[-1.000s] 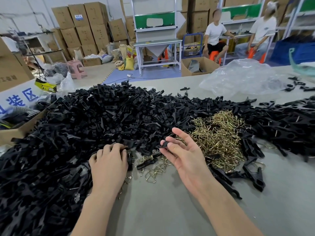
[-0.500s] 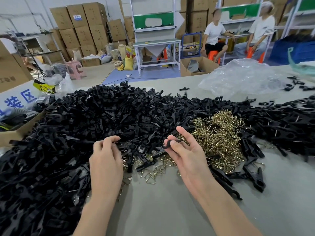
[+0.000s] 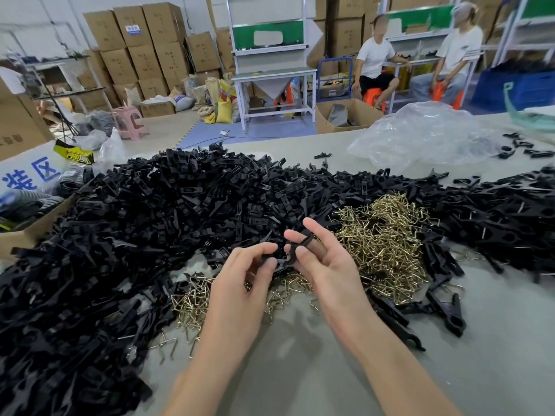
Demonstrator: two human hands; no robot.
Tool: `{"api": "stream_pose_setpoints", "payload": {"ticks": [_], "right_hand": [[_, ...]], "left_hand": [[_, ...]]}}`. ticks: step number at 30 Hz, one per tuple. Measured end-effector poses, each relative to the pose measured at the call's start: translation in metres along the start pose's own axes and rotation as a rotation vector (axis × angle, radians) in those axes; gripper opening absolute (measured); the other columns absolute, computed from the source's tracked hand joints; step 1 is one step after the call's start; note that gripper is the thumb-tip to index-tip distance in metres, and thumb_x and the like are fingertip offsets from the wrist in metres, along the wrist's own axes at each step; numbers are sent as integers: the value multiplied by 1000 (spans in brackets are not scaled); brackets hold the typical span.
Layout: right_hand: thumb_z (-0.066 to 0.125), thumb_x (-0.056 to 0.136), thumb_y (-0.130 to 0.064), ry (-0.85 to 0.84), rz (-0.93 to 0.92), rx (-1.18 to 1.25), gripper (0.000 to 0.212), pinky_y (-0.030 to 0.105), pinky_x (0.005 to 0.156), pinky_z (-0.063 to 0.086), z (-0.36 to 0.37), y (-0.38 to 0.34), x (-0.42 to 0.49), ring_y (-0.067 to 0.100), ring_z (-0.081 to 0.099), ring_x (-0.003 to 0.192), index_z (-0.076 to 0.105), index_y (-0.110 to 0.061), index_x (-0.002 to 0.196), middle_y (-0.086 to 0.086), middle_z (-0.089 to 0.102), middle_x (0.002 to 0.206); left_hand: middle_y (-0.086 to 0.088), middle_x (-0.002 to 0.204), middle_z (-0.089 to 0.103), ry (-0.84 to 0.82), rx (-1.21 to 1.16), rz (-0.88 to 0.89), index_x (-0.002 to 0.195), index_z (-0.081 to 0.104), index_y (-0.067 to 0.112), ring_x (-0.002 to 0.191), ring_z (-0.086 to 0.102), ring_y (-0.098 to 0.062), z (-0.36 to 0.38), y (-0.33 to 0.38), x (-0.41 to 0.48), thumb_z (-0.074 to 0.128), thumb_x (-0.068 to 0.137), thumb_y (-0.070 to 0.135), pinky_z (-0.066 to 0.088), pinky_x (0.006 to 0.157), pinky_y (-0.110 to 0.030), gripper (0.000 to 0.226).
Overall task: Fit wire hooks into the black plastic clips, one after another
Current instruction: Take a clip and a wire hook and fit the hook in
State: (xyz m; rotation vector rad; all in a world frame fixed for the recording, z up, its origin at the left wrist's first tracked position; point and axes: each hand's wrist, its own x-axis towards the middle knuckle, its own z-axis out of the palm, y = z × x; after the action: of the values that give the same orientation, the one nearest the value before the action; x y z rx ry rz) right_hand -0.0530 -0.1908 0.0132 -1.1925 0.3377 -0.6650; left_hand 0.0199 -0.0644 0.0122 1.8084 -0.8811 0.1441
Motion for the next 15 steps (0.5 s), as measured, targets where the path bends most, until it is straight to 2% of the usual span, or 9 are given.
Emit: {"api": "stream_pose_setpoints", "payload": {"ticks": [3,6,8,11,13,15], "right_hand": [[59,97,3,-11,-24,-57,47,28,96,56,2,-1,0,14,73,103,58,-35,125,-4,76,107],[63,94,4,-30,-29,-44,47,31,95,57,1,-1,-1,18,72,105,59,-32,123,-1,78,103],[63,94,4,-54,-15,-25,45,30,91,59,1,-1,-2,18,72,104,60,-31,123,0,78,104],[63,95,4,-73,-11,-12,41,28,87,59,0,-1,-3,18,73,101,65,-27,121,2,77,106],[63,94,4,-72,-13,-2,39,28,87,59,0,0,-2,18,74,96,67,-24,121,3,77,107],[64,94,2,-69,-22,-21,37,30,89,59,-1,1,-2,19,74,94,69,-25,119,2,76,108]], "left_hand": [[26,101,65,18,-50,-35,108,63,51,96,63,2,-3,5,0,59,92,38,45,79,-7,21],[18,100,65,36,-96,-53,104,65,46,93,63,2,-4,10,0,56,93,38,43,75,-6,16],[12,97,69,40,-161,-89,103,65,41,85,65,0,-5,10,0,53,97,34,47,71,-9,15],[11,89,73,-20,-345,-218,114,62,37,70,65,-4,-4,10,1,49,103,22,54,61,-18,23],[10,84,71,-74,-362,-251,122,55,41,70,64,-7,-3,9,1,47,104,18,56,66,-23,31],[10,81,70,-135,-358,-254,122,53,46,72,64,-6,-2,8,0,47,104,11,56,71,-23,40]]}}
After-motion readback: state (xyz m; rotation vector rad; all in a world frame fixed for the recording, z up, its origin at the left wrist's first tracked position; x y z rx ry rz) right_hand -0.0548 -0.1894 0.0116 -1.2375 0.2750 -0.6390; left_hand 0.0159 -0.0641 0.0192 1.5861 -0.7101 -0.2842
